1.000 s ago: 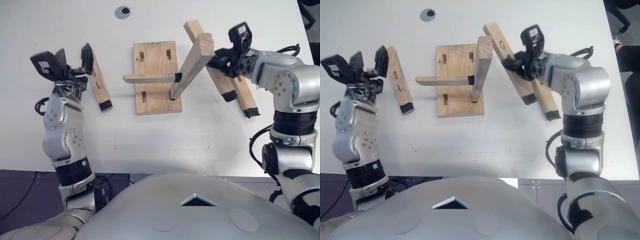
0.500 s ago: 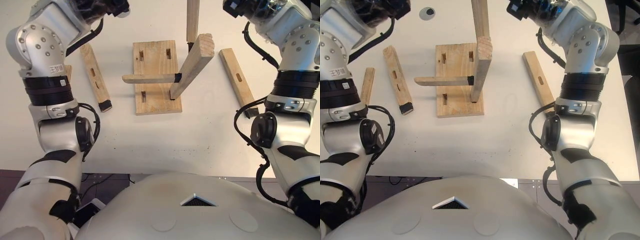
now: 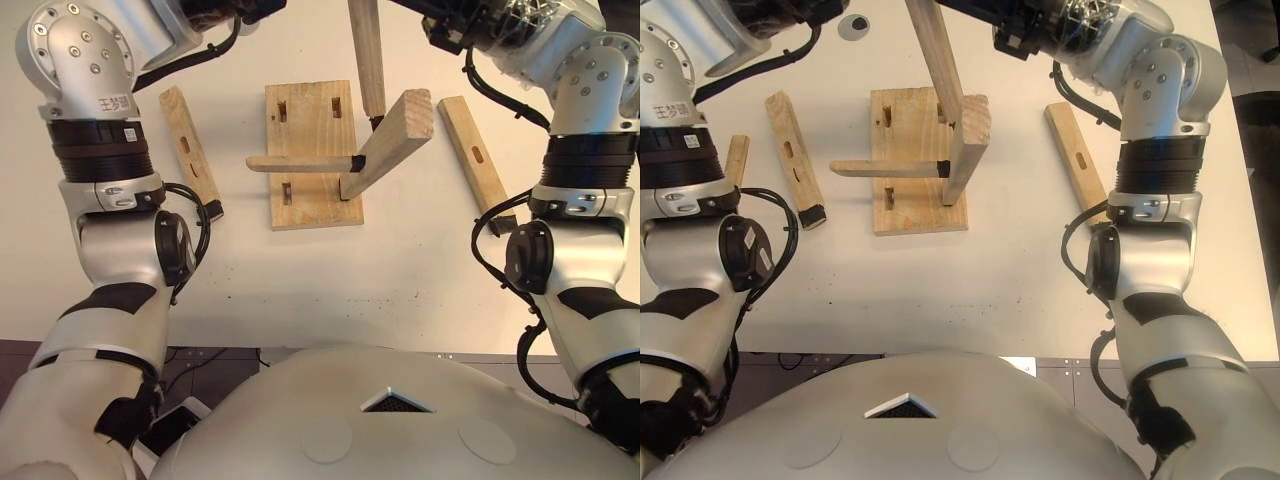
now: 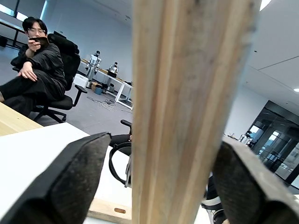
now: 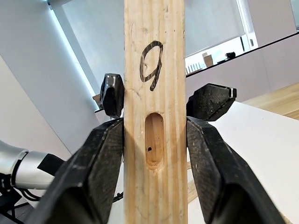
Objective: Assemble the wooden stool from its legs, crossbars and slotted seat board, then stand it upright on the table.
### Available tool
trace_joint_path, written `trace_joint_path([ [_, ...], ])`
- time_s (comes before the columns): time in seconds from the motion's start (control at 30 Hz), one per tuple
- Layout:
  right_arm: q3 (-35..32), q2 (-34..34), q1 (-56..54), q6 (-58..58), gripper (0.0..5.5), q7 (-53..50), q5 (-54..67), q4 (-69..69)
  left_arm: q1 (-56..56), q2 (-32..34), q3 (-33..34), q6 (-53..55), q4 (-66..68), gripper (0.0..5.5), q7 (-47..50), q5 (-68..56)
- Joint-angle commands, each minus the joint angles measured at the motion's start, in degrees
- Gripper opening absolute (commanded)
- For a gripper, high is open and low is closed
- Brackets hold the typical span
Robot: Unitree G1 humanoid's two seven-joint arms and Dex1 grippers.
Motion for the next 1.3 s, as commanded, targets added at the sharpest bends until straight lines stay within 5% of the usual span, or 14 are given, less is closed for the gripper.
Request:
trace_joint_path([
  [0.03,0.57,-0.55,-2.72,-0.5,2.01,0.29,-0.27,-0.25,-0.56,0.87,-0.24,0.67,-0.7,3.09,-1.79,-0.06],
  [0.27,1.29,-0.43,-3.97,-1.11,2.01,1.26,-0.86,2.31,0.86,1.11,1.01,-1.64,-1.21,2.05,-1.99,1.08],
  [0.57,2.43,0.07,-5.22,-4.47,2.01,0.29,-4.37,4.98,3.43,0.58,-0.18,-4.64,-2.68,2.04,-3.43,2.27],
  [0.87,2.04,-3.65,-4.33,-9.91,3.8,-0.36,-9.69,8.5,5.67,2.19,0.41,-16.68,3.19,2.03,-6.07,9.85],
  [1.3,-9.35,-8.47,13.32,-11.64,3.85,-9.46,-9.1,5.01,25.21,9.31,5.77,-24.18,0.0,2.03,-16.95,11.12],
])
